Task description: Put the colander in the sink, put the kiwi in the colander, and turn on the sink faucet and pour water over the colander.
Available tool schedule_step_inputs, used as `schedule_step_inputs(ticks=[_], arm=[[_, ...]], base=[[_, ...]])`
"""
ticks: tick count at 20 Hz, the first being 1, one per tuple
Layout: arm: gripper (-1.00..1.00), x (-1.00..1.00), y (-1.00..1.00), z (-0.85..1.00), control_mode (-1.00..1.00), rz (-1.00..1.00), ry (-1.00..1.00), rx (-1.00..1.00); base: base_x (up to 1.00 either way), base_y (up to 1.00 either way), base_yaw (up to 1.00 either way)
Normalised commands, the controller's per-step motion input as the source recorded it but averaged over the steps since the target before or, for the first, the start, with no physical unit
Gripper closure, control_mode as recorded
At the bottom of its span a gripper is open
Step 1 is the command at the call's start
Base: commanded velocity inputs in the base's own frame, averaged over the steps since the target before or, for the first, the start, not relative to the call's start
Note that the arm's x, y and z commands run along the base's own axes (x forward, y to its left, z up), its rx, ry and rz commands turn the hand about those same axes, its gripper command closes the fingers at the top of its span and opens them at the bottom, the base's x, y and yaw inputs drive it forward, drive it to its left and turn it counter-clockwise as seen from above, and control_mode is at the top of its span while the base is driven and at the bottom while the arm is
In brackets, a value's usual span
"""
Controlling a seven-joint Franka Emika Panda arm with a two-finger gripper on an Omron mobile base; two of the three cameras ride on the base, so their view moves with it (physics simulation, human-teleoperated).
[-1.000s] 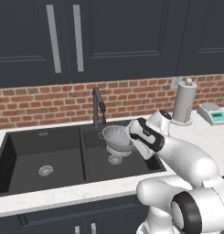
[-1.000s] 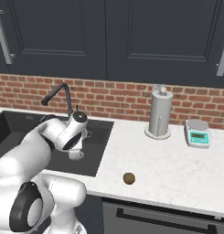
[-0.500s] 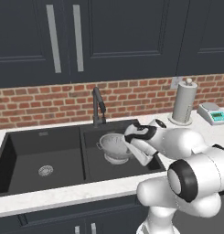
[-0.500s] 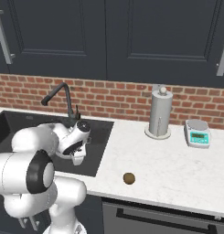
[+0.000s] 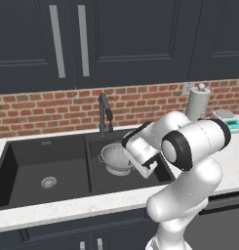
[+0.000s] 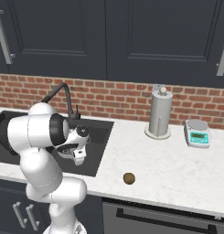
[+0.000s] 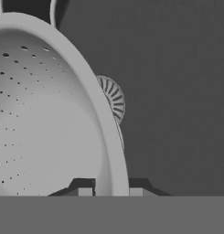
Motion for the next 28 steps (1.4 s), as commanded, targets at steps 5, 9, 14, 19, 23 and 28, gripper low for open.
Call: schedule_step_inputs(ticks=[5, 9, 14, 19, 23, 28], arm=[[1.00, 0.29, 0.07, -0.31, -1.00, 0.00, 0.03, -0.05], [1.00, 0.23, 0.19, -0.25, -1.00, 0.00, 0.00, -0.05], [1.00, 0.30, 0.32, -0.16, -1.00, 0.00, 0.00, -0.01], [1.00, 0.39, 0.30, -0.23, -1.00, 0.00, 0.00, 0.00], [1.00, 0.42, 0.28, -0.26, -1.00, 0.00, 0.00, -0.01], [-1.00, 0.30, 0.41, -0.08, -1.00, 0.00, 0.00, -0.02]], base=[[0.00, 0.00, 0.00], [0.00, 0.00, 0.00], [0.00, 0.00, 0.00], [0.00, 0.00, 0.00], [0.00, 0.00, 0.00], [0.00, 0.00, 0.00]])
